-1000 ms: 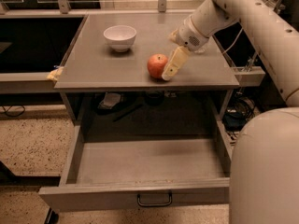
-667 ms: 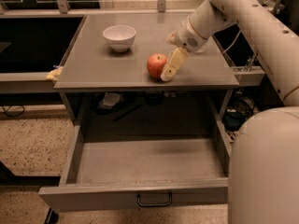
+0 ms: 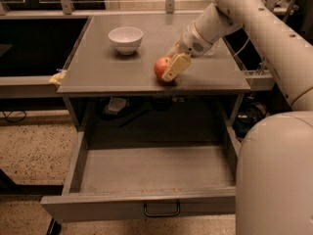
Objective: Place apple into top drawer
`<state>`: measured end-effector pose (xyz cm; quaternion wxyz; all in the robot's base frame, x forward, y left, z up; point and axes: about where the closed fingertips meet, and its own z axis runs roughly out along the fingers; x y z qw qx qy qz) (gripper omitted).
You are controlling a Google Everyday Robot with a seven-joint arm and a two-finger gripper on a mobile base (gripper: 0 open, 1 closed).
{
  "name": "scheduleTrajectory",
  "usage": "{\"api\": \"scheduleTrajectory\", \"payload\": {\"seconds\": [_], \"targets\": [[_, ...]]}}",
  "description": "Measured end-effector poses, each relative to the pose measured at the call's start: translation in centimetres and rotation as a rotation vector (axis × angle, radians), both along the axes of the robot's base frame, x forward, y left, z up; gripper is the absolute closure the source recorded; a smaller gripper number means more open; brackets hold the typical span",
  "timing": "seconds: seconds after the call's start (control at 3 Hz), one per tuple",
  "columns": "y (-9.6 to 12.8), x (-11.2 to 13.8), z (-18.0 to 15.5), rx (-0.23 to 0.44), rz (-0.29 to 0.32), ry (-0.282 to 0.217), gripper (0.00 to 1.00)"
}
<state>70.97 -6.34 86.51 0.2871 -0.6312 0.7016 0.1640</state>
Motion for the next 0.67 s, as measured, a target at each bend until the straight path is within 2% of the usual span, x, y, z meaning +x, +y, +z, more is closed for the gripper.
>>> {"api": "scheduleTrajectory", "payload": {"seconds": [0.33,0.67], "targets": [[0.0,-1.1,-0.7,0.001,0.014,0.030,0.64],[-1.2,-3.8,-0.4,0.002,0.039,0.038,0.88]]}}
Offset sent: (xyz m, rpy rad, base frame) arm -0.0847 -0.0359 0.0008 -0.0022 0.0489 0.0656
